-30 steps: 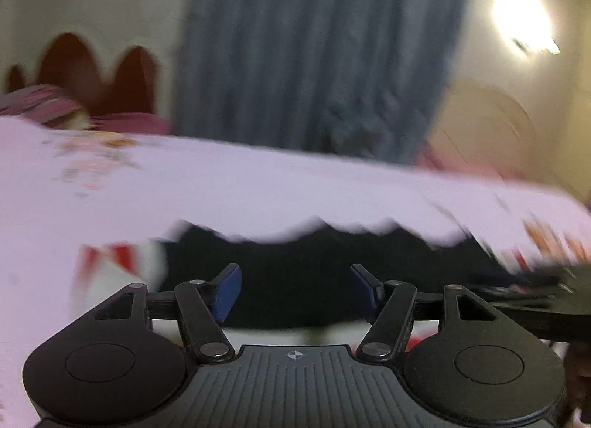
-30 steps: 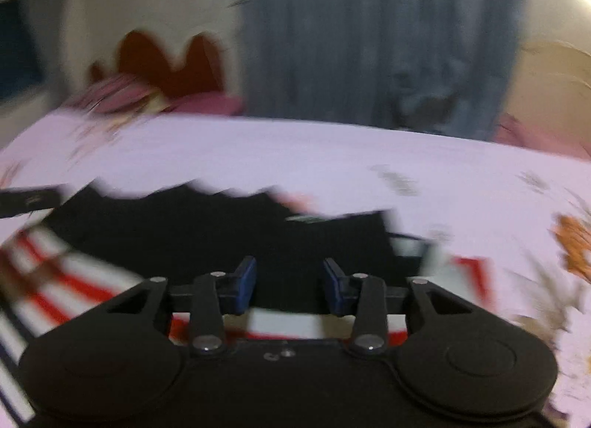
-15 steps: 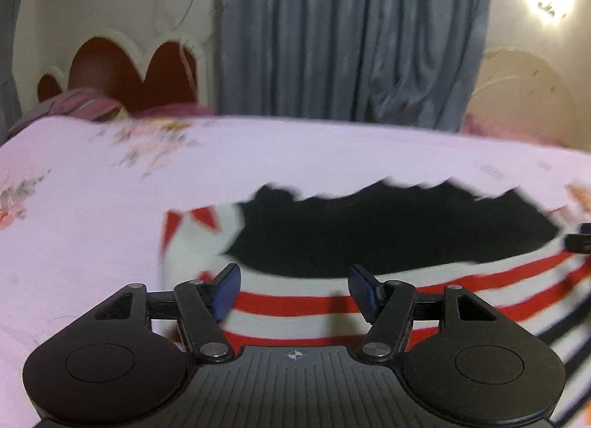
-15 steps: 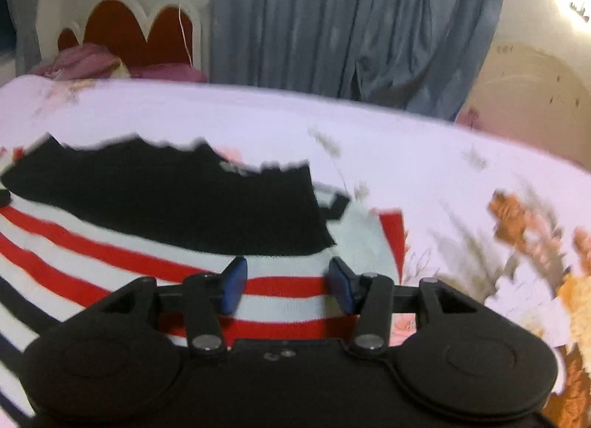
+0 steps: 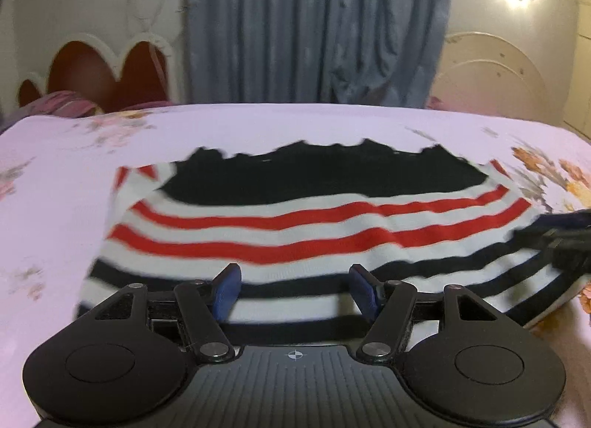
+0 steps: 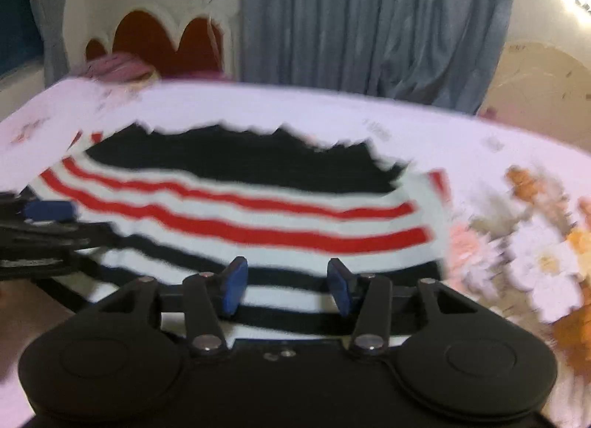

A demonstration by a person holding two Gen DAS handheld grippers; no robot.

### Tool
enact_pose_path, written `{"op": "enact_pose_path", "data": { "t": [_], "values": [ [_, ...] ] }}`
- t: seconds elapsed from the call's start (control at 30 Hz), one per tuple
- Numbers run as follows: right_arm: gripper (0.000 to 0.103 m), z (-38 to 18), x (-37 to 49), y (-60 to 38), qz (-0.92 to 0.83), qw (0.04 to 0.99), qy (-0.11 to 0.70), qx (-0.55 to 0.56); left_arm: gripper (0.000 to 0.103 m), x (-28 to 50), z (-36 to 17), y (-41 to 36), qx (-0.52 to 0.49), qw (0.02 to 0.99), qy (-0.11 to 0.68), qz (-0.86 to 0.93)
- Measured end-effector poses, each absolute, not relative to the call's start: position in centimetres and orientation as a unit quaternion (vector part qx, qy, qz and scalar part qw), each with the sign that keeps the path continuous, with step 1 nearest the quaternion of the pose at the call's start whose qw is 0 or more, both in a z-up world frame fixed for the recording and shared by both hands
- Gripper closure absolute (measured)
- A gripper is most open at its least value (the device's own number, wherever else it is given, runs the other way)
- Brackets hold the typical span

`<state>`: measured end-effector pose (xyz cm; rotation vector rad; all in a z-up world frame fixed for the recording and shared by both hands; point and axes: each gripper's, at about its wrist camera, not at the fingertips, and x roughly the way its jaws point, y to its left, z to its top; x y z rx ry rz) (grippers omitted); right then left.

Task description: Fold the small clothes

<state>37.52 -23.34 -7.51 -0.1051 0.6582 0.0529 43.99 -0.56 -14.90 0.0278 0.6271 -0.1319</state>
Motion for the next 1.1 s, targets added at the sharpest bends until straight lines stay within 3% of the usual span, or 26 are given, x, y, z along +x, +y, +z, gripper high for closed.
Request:
{"op": "enact_pose_path", "data": {
  "t": [0.23, 0.27, 0.37, 0.43, 0.67, 0.73, 0.77, 0.97, 1.1],
  "values": [
    [0.049, -8.3, 36.4, -29.9, -0.023, 0.931, 0.364, 0.026, 0.039, 42.6, -16.0, 1.7, 0.010, 0.945, 0.325, -0.039],
    [0.054, -8.6, 36.2, -30.2, -0.008, 0.927, 0.373, 0.045, 0.039, 42.7, -16.2, 1.8, 0.012, 0.943, 0.329, -0.038],
    [0.091, -8.9, 35.7, -30.4, -0.014, 0.920, 0.389, 0.044, 0.039, 42.8, -16.5, 1.8, 0.019, 0.942, 0.333, -0.038],
    [0.095, -9.1, 35.0, -30.8, -0.020, 0.917, 0.395, 0.050, 0.039, 42.9, -16.5, 1.9, 0.020, 0.941, 0.335, -0.039],
    [0.093, -8.8, 33.9, -29.9, -0.038, 0.917, 0.397, 0.003, 0.039, 42.2, -15.6, 1.5, 0.023, 0.945, 0.322, -0.046],
    [0.072, -7.8, 33.4, -29.3, -0.070, 0.932, 0.355, -0.021, 0.039, 41.7, -15.1, 0.5, 0.011, 0.947, 0.313, -0.067],
    [0.067, -7.3, 33.1, -28.7, -0.060, 0.940, 0.334, -0.018, 0.039, 41.6, -15.0, -0.3, 0.014, 0.947, 0.311, -0.076],
    [0.070, -9.0, 34.1, -23.1, 0.045, 0.933, 0.355, -0.031, 0.039, 42.1, -16.8, -4.1, 0.048, 0.934, 0.338, -0.101],
    [0.071, -10.2, 33.3, -25.6, -0.009, 0.930, 0.368, -0.013, 0.038, 42.0, -16.3, 0.0, 0.040, 0.935, 0.348, -0.051]
  ]
}}
